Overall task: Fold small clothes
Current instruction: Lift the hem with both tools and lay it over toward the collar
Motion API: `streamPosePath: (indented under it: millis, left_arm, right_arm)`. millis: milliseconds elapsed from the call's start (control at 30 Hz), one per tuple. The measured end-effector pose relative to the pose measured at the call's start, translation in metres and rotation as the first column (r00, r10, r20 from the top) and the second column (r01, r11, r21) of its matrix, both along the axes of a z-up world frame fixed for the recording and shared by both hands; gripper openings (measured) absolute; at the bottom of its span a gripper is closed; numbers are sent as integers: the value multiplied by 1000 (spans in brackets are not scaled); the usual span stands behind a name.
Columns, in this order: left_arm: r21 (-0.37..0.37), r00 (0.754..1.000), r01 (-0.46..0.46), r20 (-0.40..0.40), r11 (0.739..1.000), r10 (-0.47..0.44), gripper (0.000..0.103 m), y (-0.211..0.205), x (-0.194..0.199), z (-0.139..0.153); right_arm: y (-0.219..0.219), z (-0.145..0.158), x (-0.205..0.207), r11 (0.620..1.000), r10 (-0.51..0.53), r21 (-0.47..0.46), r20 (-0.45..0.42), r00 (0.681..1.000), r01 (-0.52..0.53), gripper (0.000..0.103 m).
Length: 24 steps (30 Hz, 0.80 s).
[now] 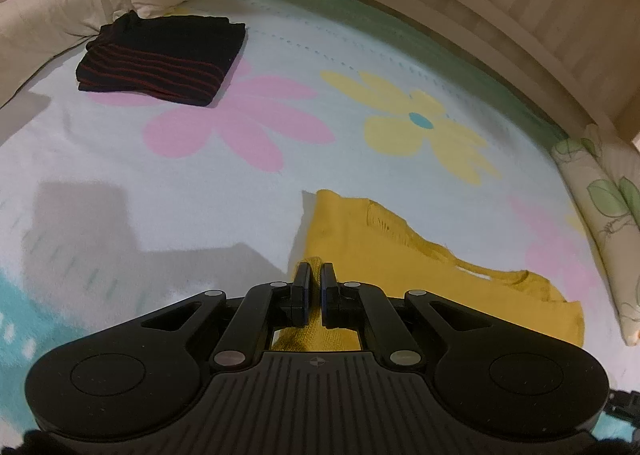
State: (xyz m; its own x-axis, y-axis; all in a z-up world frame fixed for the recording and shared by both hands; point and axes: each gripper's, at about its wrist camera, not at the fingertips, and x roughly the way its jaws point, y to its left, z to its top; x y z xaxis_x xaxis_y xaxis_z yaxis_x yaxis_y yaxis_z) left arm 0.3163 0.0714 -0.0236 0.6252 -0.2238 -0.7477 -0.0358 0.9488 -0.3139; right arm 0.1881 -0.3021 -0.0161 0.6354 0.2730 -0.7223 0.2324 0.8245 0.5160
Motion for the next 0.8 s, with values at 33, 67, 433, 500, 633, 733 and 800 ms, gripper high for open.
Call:
streamPosePath:
  millis: [33, 67, 433, 500, 633, 733, 800]
  left_arm:
    - [-2, 1000, -1, -1, 1000, 1, 5, 0, 0, 0]
    - [-4, 1000, -2, -2, 1000, 2, 5, 1, 1, -1]
    - [-9, 1000, 3, -7, 1000, -3, 5, 2, 3, -3]
    - [-5, 1000, 6, -10, 1000, -6, 5, 2, 3, -4]
    - [6, 1000, 16, -13, 1000, -16, 5, 1, 4, -5]
    - [1, 1000, 20, -18, 1000, -20, 5, 2, 3, -6]
    - [-15, 1000, 18, -19, 1000, -18, 5, 4, 2, -4]
  right_arm:
    - [2, 2, 1, 1000, 8, -19, 14, 1000, -7, 57]
    - [3, 3, 2, 999, 11, -37, 28, 1000, -10, 57]
    - [6, -11, 17, 998, 45, -41, 6, 999, -45, 57]
    - [9, -15, 18, 997, 68, -46, -20, 998, -69, 57]
    - [10, -18, 16, 994, 88, -63, -34, 996, -90, 55]
    - [7, -15, 16, 995, 100, -15, -25, 995, -100, 14]
    - [-1, -7, 10, 997, 53, 48, 17, 998, -54, 15]
